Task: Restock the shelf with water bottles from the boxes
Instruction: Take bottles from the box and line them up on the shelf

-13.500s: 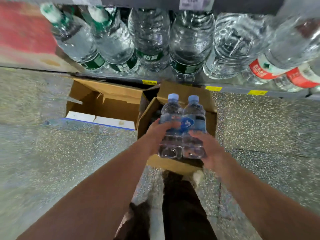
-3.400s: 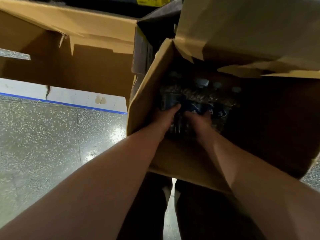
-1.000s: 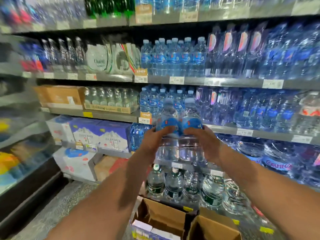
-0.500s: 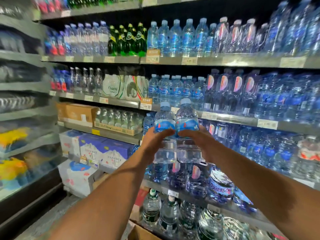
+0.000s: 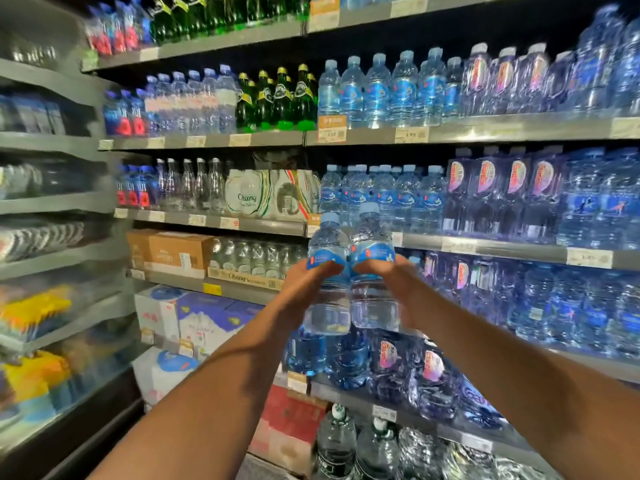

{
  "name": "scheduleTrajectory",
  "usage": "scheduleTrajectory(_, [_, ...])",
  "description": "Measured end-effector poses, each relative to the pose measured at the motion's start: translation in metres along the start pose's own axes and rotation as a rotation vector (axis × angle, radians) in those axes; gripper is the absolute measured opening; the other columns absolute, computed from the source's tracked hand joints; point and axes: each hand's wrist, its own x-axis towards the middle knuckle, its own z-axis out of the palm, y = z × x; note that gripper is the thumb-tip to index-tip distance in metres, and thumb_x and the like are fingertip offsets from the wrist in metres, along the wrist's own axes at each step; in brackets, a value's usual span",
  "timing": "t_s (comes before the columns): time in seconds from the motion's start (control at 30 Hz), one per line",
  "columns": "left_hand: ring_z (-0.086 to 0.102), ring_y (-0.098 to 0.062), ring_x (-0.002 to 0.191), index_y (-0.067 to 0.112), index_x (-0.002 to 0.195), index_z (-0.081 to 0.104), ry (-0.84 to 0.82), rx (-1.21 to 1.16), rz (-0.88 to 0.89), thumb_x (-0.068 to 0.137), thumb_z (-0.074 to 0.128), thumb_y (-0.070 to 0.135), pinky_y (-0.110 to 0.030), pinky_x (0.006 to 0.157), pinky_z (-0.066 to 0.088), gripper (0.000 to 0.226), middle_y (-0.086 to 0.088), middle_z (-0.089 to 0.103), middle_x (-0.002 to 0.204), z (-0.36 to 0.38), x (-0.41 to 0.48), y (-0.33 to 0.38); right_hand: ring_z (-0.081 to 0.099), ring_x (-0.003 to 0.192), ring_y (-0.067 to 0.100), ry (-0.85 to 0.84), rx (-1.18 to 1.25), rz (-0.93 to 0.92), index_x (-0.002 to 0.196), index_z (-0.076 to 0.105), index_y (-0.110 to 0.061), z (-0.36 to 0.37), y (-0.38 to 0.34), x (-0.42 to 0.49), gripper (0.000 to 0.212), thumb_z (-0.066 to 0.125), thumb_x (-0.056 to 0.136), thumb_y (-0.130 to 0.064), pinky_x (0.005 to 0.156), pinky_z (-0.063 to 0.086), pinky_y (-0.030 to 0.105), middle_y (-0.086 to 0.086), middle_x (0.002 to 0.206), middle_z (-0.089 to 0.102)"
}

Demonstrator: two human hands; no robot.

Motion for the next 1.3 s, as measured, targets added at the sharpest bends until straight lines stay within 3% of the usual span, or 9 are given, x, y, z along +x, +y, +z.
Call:
scheduleTrajectory(0.23, [0.063,-0.019,0.069,0.003,0.103,0.066,-0.059,0.036,0.053,0.084,0.068,0.015,-0.028,0.063,0.051,0.023,-0.009,0.067,0.082,-0.078,0.029,0.011,0.062,0.090,0.017,0.052,0.089,0.032,0.118,0.060,-0.009,0.074,0.001,0.030,0.056,0.080,0.067,-0.019,0.063,0.047,0.028,0.008,0.107,0.067])
scheduleTrajectory(0.33, [0.062,-0.012,0.061,0.007,0.088,0.066,-0.051,0.035,0.076,0.082,0.070,0.011,-0.022,0.055,0.048,0.008,-0.003,0.067,0.071,-0.103,0.043,0.007,0.060,0.076,0.013,0.066,0.114,0.025,0.114,0.060,-0.008,0.099,0.003,0.038,0.043,0.076,0.075,-0.014,0.050,0.045,0.020,0.009,0.099,0.065])
scheduleTrajectory(0.43, [0.061,-0.002,0.050,0.010,0.083,0.062,-0.022,-0.004,0.088,0.081,0.071,0.004,-0.014,0.047,0.045,0.011,0.001,0.065,0.066,-0.117,0.055,0.002,0.058,0.080,0.017,0.107,0.098,0.031,0.111,0.061,-0.008,0.115,0.007,0.046,0.040,0.076,0.075,-0.015,0.061,0.043,0.027,0.007,0.093,0.065])
scheduleTrajectory(0.6, [0.066,-0.012,0.065,0.008,0.091,0.063,-0.014,-0.035,0.106,0.078,0.074,0.005,-0.019,0.059,0.051,0.018,-0.003,0.069,0.078,-0.127,0.079,-0.009,0.058,0.080,0.018,0.112,0.021,-0.007,0.102,0.065,-0.015,0.121,0.010,0.067,0.029,0.076,0.075,-0.014,0.063,0.039,0.028,0.004,0.091,0.067])
scheduleTrajectory(0.77, [0.063,-0.002,0.053,0.015,0.075,0.064,-0.002,-0.007,0.138,0.078,0.074,0.004,-0.015,0.056,0.050,0.015,0.007,0.069,0.062,-0.120,0.118,-0.014,0.058,0.082,0.013,0.143,0.004,0.020,0.118,0.057,-0.014,0.116,0.011,0.101,0.049,0.078,0.074,-0.017,0.061,0.038,0.027,0.005,0.106,0.066])
scheduleTrajectory(0.93, [0.062,-0.003,0.055,0.012,0.073,0.060,0.002,0.052,0.167,0.076,0.071,-0.003,-0.017,0.056,0.048,0.019,0.008,0.066,0.060,-0.108,0.165,-0.011,0.048,0.067,0.009,0.114,-0.039,0.020,0.107,0.056,-0.018,0.097,0.004,0.149,0.034,0.075,0.078,-0.012,0.056,0.032,0.024,-0.002,0.085,0.060])
scheduleTrajectory(1.03, [0.065,-0.011,0.067,0.006,0.089,0.062,0.040,0.049,0.142,0.074,0.073,-0.001,-0.022,0.062,0.048,0.020,-0.002,0.070,0.078,-0.102,0.194,-0.011,0.049,0.062,0.009,0.109,-0.076,0.022,0.100,0.062,-0.016,0.090,0.001,0.181,0.027,0.075,0.077,-0.012,0.051,0.035,0.021,-0.001,0.080,0.061])
scheduleTrajectory(1.2, [0.060,-0.016,0.062,0.009,0.067,0.062,0.079,0.131,0.199,0.070,0.077,0.001,-0.026,0.064,0.048,0.018,-0.004,0.065,0.065,-0.092,0.233,-0.002,0.060,0.080,0.022,0.151,-0.184,0.053,0.121,0.054,-0.013,0.079,0.000,0.229,0.068,0.086,0.062,-0.023,0.060,0.047,0.031,0.010,0.107,0.065])
scheduleTrajectory(1.3, [0.067,-0.022,0.084,0.001,0.093,0.063,0.119,0.142,0.215,0.050,0.088,0.026,-0.033,0.073,0.054,0.056,-0.012,0.070,0.094,-0.087,0.251,0.006,0.064,0.090,0.027,0.183,-0.265,0.053,0.134,0.045,-0.013,0.076,-0.009,0.247,0.086,0.087,0.060,-0.024,0.072,0.054,0.038,0.007,0.109,0.063])
